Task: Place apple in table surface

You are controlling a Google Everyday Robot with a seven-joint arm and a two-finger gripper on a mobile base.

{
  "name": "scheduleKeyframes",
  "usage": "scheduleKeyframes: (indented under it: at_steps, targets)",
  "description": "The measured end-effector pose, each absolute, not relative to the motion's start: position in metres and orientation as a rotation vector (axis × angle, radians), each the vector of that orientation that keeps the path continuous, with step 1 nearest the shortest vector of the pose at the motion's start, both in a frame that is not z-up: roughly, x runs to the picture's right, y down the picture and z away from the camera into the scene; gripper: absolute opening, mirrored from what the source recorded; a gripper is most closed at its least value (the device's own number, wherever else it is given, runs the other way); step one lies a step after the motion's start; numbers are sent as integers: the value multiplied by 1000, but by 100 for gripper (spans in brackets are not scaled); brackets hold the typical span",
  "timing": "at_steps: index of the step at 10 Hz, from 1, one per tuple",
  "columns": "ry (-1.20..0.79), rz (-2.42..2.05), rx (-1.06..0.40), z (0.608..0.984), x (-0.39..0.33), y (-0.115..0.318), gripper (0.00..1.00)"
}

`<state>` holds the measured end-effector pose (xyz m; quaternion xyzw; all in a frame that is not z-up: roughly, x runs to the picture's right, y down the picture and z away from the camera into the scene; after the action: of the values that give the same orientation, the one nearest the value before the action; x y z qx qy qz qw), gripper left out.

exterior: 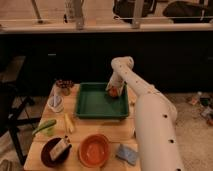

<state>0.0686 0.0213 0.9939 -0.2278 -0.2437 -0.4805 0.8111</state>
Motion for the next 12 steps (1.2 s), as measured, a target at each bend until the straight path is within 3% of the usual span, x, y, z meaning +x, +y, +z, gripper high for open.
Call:
scheduleKeyframes:
  at_steps: [3, 12]
  targets:
    - [-535, -1046, -489, 991, 65, 22, 20]
    - [-539, -1092, -555, 931, 0, 11, 18]
